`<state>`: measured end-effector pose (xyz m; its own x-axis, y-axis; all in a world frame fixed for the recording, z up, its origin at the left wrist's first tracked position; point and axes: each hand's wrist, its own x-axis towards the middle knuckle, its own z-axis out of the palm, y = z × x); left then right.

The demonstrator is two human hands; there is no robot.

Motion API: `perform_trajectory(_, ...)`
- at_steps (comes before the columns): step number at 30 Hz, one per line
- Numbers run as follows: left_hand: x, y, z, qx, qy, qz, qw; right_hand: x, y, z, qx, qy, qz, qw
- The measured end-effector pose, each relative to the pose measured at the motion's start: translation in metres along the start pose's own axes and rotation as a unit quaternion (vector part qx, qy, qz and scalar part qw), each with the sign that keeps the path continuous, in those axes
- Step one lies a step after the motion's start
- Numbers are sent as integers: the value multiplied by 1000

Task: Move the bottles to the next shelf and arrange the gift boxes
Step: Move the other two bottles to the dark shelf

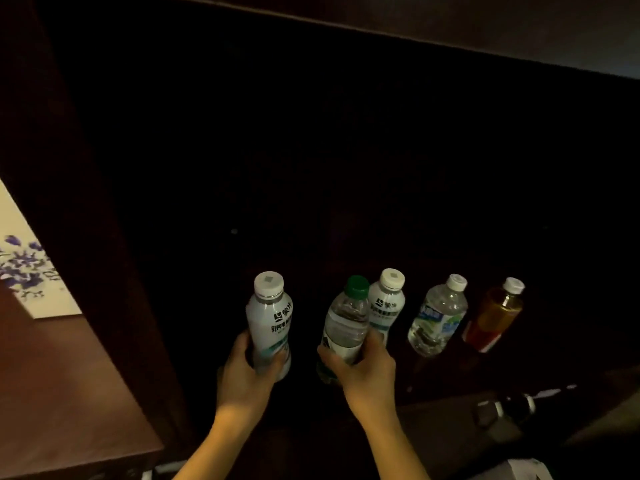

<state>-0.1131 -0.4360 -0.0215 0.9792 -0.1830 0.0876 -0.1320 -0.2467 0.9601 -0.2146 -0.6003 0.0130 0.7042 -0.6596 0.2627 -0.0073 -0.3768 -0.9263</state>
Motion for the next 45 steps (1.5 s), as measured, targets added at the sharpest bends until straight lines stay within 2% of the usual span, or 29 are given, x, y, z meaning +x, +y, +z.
perform_trajectory(7, 9, -1, -4, 5, 43, 10, 999, 30, 25, 22, 11, -64, 10, 998)
perform_trajectory(17, 16, -12, 0, 14, 64, 20, 998, 50, 37, 36, 26, -89, -1, 996)
perform_trajectory(40, 24, -18, -6, 42, 25, 2, 999, 47, 38, 34, 40, -118, -3, 992)
perform_trajectory(45, 10, -3, -11, 51, 26, 27, 998, 38, 28, 25, 36, -121, -7, 992)
